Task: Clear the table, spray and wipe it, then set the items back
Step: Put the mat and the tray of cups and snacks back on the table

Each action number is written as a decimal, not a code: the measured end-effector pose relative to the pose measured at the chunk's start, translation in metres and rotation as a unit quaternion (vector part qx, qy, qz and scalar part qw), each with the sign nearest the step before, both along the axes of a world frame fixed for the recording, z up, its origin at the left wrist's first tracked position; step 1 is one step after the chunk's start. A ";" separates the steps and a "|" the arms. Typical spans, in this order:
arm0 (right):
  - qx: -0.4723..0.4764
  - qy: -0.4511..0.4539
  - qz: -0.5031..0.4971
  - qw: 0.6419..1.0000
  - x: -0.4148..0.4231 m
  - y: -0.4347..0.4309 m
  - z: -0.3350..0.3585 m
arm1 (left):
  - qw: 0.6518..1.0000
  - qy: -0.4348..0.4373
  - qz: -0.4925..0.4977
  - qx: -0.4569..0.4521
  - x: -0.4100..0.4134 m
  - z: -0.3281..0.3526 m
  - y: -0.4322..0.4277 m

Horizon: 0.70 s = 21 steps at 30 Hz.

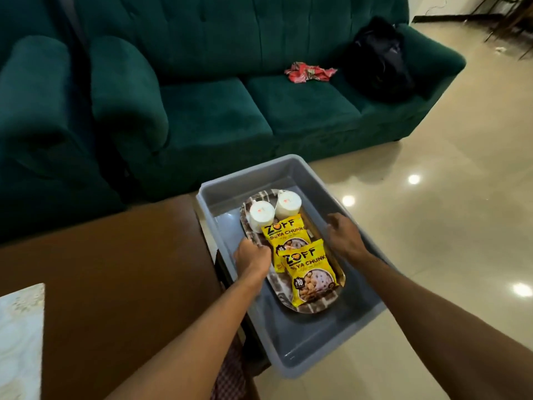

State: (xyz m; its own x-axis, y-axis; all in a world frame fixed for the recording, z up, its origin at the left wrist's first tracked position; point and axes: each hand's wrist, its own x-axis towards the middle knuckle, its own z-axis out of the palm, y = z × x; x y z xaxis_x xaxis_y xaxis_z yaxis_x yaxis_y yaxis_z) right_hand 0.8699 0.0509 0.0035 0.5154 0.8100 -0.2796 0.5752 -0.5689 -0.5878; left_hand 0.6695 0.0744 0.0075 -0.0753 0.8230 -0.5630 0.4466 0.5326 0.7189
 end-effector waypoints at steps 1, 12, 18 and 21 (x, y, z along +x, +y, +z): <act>-0.024 0.002 0.007 1.000 0.008 0.005 -0.010 | 1.000 0.023 -0.005 -0.013 0.004 -0.009 0.003; -0.083 -0.027 0.065 0.994 0.031 0.036 -0.067 | 0.988 0.141 -0.067 -0.003 0.027 -0.065 0.027; -0.086 -0.033 0.060 0.994 0.025 0.035 -0.048 | 0.985 0.155 -0.077 0.013 0.018 -0.055 0.035; -0.075 -0.014 0.058 0.995 0.015 0.034 -0.021 | 0.987 0.139 -0.075 0.029 0.006 -0.036 0.038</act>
State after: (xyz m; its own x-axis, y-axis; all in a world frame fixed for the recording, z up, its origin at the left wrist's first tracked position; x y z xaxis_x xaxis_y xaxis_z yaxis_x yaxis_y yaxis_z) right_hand 0.8845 0.0845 -0.0178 0.4297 0.8149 -0.3890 0.6568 -0.5777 -0.4846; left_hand 0.6750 0.1127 -0.0281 -0.0952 0.8670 -0.4891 0.7014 0.4071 0.5851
